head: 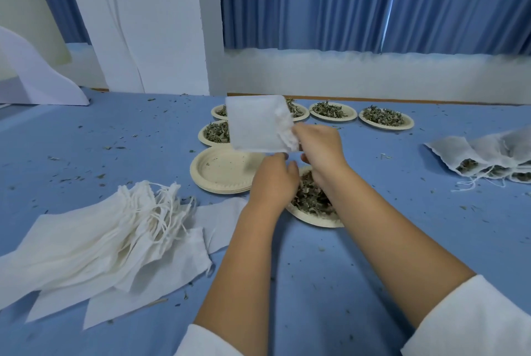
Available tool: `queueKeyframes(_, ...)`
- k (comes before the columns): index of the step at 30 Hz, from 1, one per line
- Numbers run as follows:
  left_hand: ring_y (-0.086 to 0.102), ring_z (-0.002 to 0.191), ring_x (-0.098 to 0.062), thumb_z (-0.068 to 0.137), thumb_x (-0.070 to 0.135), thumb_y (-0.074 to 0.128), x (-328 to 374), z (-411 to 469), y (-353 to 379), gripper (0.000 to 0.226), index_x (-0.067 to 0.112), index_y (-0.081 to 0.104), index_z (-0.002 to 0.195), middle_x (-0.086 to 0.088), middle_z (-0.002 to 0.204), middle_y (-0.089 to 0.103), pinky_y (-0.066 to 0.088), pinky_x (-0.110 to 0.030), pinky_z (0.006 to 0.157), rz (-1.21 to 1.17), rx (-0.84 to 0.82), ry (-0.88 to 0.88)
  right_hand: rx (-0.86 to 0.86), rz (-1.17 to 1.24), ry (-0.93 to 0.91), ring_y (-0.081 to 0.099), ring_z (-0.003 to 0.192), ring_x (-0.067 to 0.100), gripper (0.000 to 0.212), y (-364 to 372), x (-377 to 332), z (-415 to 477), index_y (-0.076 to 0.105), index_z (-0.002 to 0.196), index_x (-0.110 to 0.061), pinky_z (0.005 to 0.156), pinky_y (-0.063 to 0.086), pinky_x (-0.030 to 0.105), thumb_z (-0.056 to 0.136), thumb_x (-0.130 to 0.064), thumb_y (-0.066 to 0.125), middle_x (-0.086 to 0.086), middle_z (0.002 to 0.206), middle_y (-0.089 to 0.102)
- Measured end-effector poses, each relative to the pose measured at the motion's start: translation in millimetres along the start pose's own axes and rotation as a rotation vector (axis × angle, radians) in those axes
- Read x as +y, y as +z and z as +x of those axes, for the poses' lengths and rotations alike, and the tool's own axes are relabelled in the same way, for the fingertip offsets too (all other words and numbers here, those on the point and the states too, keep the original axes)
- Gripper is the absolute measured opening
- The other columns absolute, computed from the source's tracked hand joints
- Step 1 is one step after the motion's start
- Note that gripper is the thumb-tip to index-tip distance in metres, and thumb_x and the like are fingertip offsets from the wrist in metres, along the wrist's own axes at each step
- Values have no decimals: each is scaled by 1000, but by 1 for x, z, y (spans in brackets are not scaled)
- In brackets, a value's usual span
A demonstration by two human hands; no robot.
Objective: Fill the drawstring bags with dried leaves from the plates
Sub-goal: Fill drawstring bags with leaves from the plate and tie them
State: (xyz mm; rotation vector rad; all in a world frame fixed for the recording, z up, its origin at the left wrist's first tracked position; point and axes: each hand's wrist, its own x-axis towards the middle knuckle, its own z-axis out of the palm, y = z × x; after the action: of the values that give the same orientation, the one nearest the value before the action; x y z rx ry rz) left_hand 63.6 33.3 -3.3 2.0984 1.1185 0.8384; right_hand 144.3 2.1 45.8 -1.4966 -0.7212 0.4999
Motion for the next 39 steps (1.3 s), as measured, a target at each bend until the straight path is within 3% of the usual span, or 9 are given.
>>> queueKeyframes(3, 61, 93, -29, 100, 19, 41, 7, -7, -5, 26, 9, 65, 95, -10, 96, 67, 43, -36, 73, -43, 93, 0, 71, 72, 128, 31, 68, 22, 14, -17, 6, 5, 45, 73, -13, 55, 32, 32, 81, -10, 56, 12, 75, 35)
queueKeyframes(6, 58, 73, -25, 99, 22, 39, 11, -10, -10, 25, 15, 50, 77, -2, 72, 57, 39, -36, 60, -251, 250, -53, 105, 77, 189, 37, 67, 21, 8, -30, 17, 6, 50, 77, -14, 53, 36, 29, 81, -11, 56, 11, 76, 40)
queueKeyframes(14, 61, 72, -14, 95, 35, 58, 24, -12, 6, 27, 20, 66, 74, 8, 69, 64, 49, -32, 75, -389, 77, -17, -60, -86, 35, 47, 48, 6, 25, -51, 34, -11, 65, 61, -13, 45, 34, 18, 85, -17, 59, -5, 51, 55)
queueKeyframes(19, 55, 59, 1, 90, 31, 68, 22, -12, 9, 22, 18, 65, 72, 10, 64, 62, 37, -13, 55, -320, 246, 23, -9, -141, -111, 65, 73, 8, 14, -56, 32, -14, 73, 85, -20, 59, 45, 21, 90, -26, 61, -9, 79, 71)
queueKeyframes(22, 56, 64, 9, 88, 30, 72, 22, -13, 6, 18, 29, 60, 74, 13, 66, 61, 41, -11, 59, -319, 273, 49, -97, -21, -100, 69, 80, 5, 8, -58, 31, -16, 73, 92, -21, 66, 56, 25, 87, -26, 70, -6, 86, 74)
queueKeyframes(26, 61, 66, -2, 87, 25, 69, 29, -18, 11, 23, 36, 58, 70, 13, 67, 63, 48, -20, 62, -290, 226, 79, -211, 42, -122, 70, 75, 10, 14, -58, 32, -17, 75, 88, -8, 64, 55, 21, 90, -20, 68, 7, 82, 75)
queueKeyframes(32, 69, 81, -22, 86, 21, 70, 29, -17, 1, 8, 28, 69, 84, -2, 81, 71, 58, -44, 83, -512, 214, -79, -97, 32, 1, 66, 60, 4, 14, -68, 35, -7, 74, 81, -15, 55, 51, 17, 92, -18, 65, -1, 70, 71)
queueKeyframes(36, 68, 77, -23, 85, 17, 67, 32, -21, -8, 18, 34, 63, 83, -1, 74, 65, 57, -38, 77, -499, 366, -29, -147, -200, -53, 60, 61, 8, 15, -70, 38, -4, 72, 74, -27, 54, 45, 21, 88, -27, 70, 5, 73, 73)
queueKeyframes(39, 68, 75, -27, 84, 15, 70, 31, -20, -15, 19, 32, 63, 87, -2, 71, 64, 57, -38, 76, -475, 307, 36, -227, -251, -98, 55, 54, 5, 19, -67, 38, -5, 70, 70, -21, 53, 41, 19, 89, -23, 69, 0, 62, 67)
